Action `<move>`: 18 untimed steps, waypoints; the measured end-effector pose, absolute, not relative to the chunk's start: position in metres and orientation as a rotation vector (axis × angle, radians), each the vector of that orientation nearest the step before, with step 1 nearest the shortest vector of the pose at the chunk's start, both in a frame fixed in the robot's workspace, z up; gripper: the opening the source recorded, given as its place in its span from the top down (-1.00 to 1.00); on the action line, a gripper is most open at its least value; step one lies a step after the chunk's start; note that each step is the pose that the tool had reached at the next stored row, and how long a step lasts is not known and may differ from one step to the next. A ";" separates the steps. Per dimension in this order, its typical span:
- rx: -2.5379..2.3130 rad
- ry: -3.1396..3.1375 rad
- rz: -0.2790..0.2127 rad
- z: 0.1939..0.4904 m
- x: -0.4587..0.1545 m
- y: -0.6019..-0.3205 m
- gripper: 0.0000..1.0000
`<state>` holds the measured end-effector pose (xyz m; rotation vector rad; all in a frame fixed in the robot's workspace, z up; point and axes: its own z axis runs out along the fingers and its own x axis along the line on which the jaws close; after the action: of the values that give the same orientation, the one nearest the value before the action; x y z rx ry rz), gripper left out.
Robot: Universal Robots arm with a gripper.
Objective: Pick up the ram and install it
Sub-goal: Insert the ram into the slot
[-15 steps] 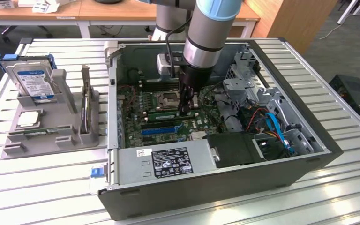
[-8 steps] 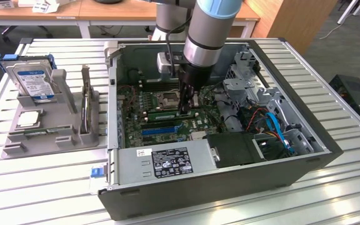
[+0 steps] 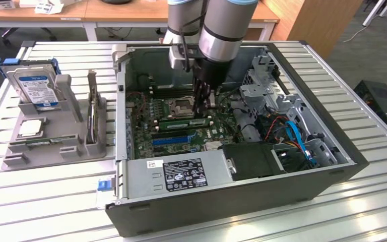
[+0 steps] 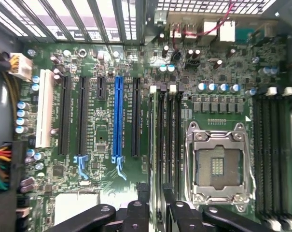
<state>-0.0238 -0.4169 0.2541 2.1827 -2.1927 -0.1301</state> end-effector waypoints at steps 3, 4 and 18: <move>2.183 -2.193 -0.130 0.264 -0.024 -0.417 0.51; 2.183 -2.193 -0.130 0.267 -0.024 -0.417 0.51; 2.183 -2.193 -0.130 0.302 -0.024 -0.417 0.51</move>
<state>-0.0238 -0.4169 0.3025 2.1827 -2.1926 -0.1299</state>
